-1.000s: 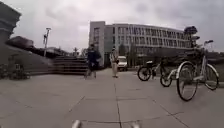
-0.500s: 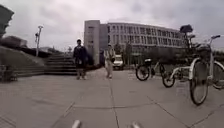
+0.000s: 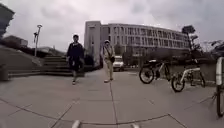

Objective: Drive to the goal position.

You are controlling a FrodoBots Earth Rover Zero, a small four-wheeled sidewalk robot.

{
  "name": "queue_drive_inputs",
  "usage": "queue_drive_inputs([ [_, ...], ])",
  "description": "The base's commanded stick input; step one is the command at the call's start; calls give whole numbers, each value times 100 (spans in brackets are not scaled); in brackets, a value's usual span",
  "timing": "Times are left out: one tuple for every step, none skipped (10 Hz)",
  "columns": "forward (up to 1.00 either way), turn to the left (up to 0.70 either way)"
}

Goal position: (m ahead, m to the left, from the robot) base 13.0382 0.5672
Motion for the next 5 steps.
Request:
queue_drive_inputs([
  [85, -15],
  [85, 0],
  [85, 0],
  [85, 0],
  [85, 0],
])
